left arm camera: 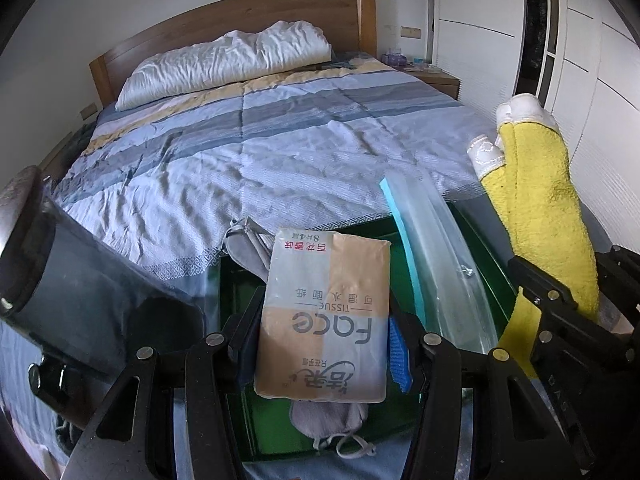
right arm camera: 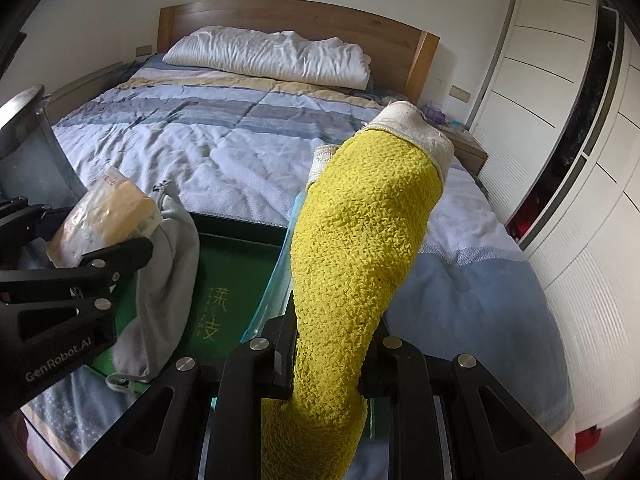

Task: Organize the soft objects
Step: 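Lower the tissue pack and yellow towel into the green tray with both tools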

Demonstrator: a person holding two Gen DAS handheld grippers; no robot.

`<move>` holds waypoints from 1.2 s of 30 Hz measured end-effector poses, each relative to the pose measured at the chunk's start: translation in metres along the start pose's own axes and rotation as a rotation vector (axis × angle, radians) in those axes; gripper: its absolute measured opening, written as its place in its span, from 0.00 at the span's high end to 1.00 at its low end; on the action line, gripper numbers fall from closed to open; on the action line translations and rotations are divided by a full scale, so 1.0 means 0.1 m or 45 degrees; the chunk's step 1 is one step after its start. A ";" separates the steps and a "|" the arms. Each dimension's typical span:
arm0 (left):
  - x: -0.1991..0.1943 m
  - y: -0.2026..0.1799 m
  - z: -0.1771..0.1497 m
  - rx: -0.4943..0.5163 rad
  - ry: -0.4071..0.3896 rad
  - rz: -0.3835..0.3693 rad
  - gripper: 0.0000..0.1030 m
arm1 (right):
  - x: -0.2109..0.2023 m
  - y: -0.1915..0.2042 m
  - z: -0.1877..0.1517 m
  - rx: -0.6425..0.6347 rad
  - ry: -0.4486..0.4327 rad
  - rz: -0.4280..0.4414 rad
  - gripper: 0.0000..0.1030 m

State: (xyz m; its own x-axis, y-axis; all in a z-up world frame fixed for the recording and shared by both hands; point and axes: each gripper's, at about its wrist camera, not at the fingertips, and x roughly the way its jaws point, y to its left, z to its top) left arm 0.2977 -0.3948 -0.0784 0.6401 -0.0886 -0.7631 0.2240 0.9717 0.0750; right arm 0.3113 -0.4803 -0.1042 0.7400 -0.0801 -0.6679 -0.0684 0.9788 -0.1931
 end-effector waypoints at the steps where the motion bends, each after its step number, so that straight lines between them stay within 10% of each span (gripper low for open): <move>1: 0.02 0.01 0.01 -0.004 0.001 0.005 0.54 | 0.03 0.00 0.01 -0.006 0.002 -0.002 0.81; 36: 0.51 -0.02 -0.10 0.039 0.058 0.032 0.54 | 0.75 0.07 0.04 -0.117 0.116 0.121 0.79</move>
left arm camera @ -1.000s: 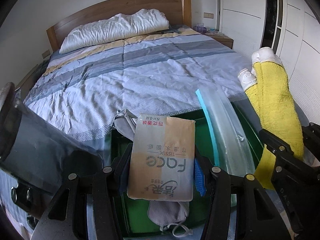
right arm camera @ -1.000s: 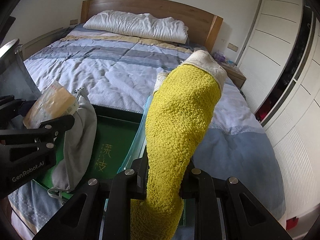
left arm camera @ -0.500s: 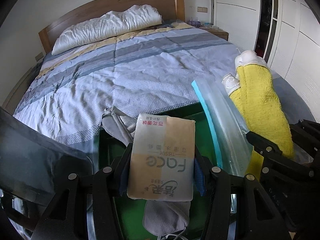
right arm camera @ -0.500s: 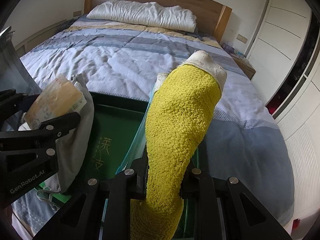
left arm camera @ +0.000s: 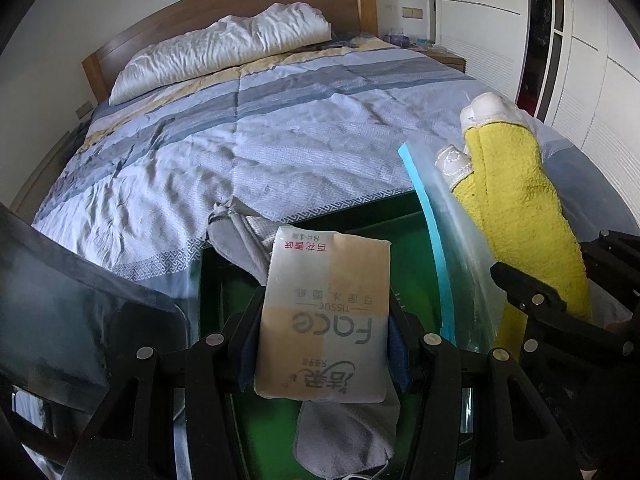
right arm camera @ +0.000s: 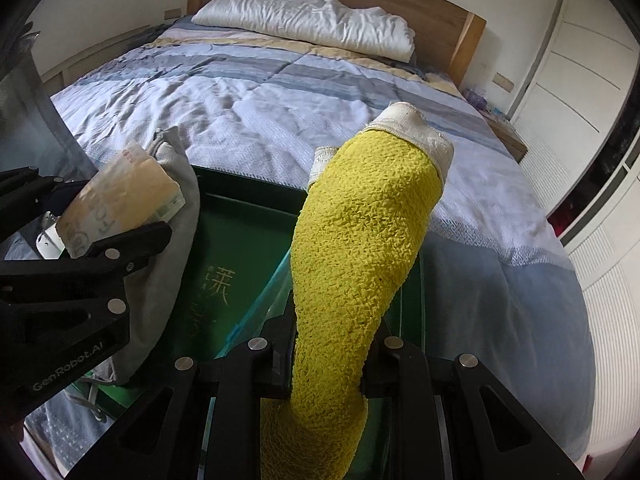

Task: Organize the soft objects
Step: 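Lower the tissue pack and yellow towel into the green tray with both tools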

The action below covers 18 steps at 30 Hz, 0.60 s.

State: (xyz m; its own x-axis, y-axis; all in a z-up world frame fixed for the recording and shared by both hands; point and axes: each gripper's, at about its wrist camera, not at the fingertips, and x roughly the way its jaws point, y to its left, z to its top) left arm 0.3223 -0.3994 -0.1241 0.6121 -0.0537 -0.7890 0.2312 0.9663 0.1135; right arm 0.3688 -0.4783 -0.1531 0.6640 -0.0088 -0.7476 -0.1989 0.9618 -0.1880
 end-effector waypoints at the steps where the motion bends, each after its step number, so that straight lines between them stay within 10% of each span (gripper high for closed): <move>1: -0.01 0.01 0.00 -0.003 -0.006 0.007 0.54 | -0.01 0.01 0.01 -0.002 -0.005 0.004 0.79; 18: 0.06 0.17 0.05 -0.021 -0.020 0.059 0.54 | 0.02 0.19 -0.01 -0.063 0.009 0.098 0.78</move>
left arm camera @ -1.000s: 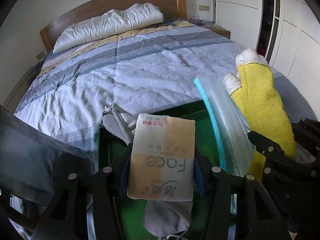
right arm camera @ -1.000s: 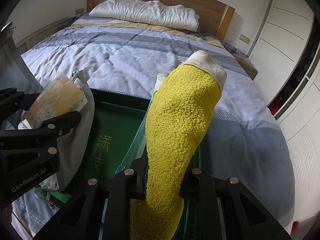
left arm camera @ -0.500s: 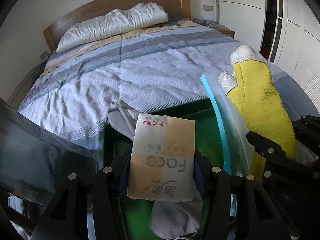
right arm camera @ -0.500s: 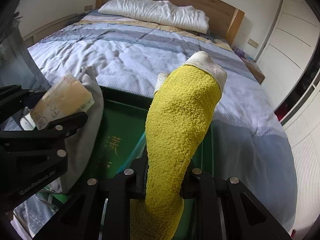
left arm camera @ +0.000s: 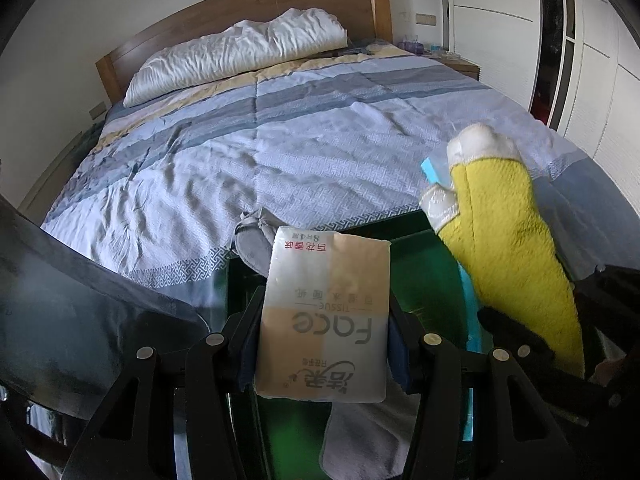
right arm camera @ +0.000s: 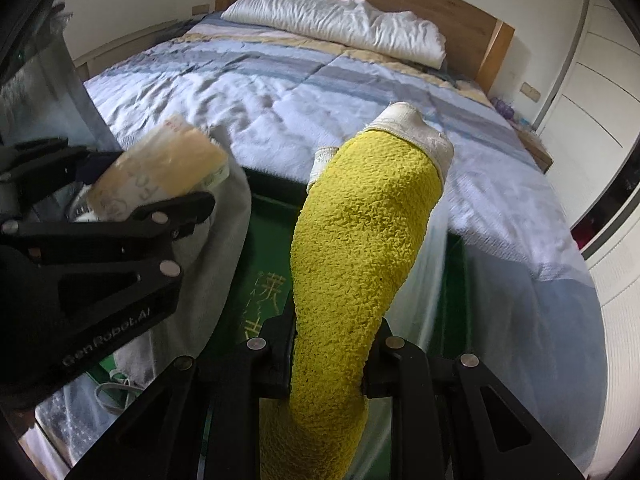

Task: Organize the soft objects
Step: 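Lower the tissue pack and yellow towel into the green tray with both tools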

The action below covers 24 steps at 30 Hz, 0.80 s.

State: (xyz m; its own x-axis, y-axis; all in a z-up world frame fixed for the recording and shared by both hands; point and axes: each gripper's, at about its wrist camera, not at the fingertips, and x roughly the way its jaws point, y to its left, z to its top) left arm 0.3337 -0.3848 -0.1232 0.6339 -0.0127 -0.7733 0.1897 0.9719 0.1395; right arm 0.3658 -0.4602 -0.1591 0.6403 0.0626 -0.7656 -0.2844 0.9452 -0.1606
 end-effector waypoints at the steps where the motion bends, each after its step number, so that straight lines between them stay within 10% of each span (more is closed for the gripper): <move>1: 0.01 0.01 -0.01 -0.001 0.001 0.003 0.54 | 0.02 0.00 0.00 -0.002 0.006 0.007 0.78; 24: 0.16 0.01 -0.08 0.009 0.029 -0.025 0.54 | 0.29 -0.02 0.06 0.033 0.035 0.061 0.58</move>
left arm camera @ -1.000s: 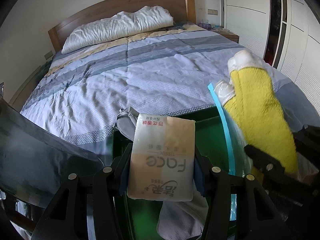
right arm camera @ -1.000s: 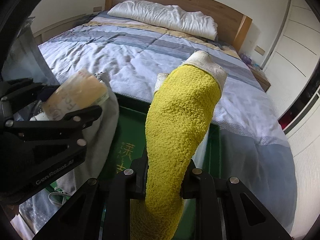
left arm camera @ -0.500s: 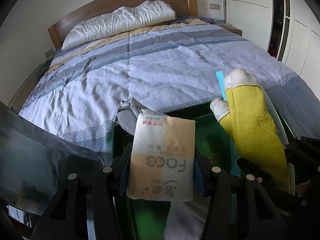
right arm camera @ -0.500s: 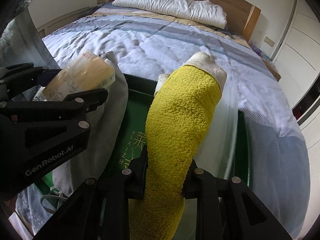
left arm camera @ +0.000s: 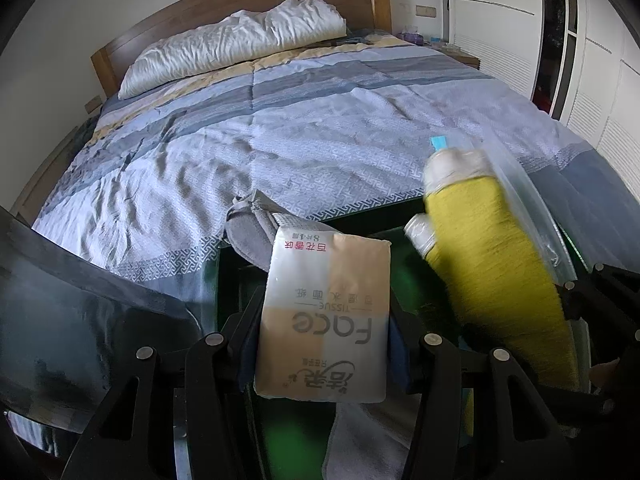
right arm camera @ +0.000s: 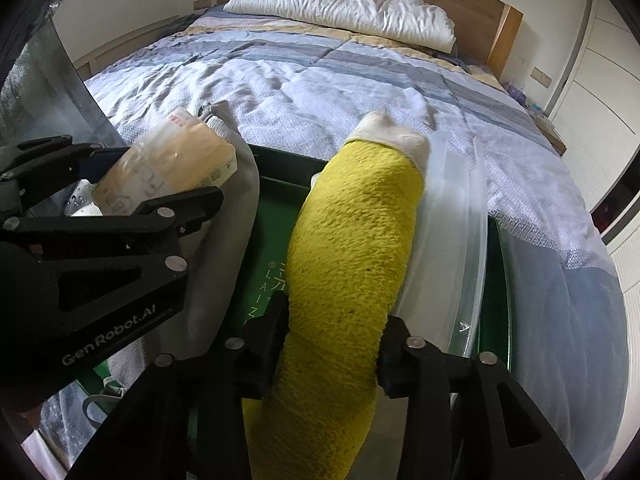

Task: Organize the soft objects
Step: 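Lower the tissue pack and yellow towel into the green tray with both tools, then open the left tool to release the tissue pack while the right tool releases the towel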

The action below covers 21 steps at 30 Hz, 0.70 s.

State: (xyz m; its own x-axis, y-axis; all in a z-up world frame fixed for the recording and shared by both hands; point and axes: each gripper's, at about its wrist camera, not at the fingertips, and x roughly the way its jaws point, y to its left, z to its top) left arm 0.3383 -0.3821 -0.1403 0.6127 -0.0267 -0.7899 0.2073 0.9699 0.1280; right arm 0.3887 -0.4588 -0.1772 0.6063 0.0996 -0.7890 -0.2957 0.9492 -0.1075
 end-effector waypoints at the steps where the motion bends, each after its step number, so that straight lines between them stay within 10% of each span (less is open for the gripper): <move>1: -0.01 0.00 0.00 0.004 -0.002 0.001 0.53 | -0.02 0.00 0.00 0.001 -0.005 0.002 0.57; 9: -0.12 0.00 0.04 -0.001 -0.040 -0.034 0.24 | -0.24 -0.01 -0.02 -0.014 -0.056 -0.006 0.29; 21: -0.31 0.02 0.11 -0.001 -0.085 -0.057 0.24 | -0.49 0.01 -0.05 -0.013 -0.083 -0.025 0.26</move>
State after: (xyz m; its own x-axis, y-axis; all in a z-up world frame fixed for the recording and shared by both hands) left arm 0.3280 -0.3820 -0.1093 0.6524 -0.0860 -0.7530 0.2350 0.9675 0.0932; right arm 0.3547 -0.4641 -0.1413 0.6587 0.1002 -0.7457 -0.2904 0.9482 -0.1291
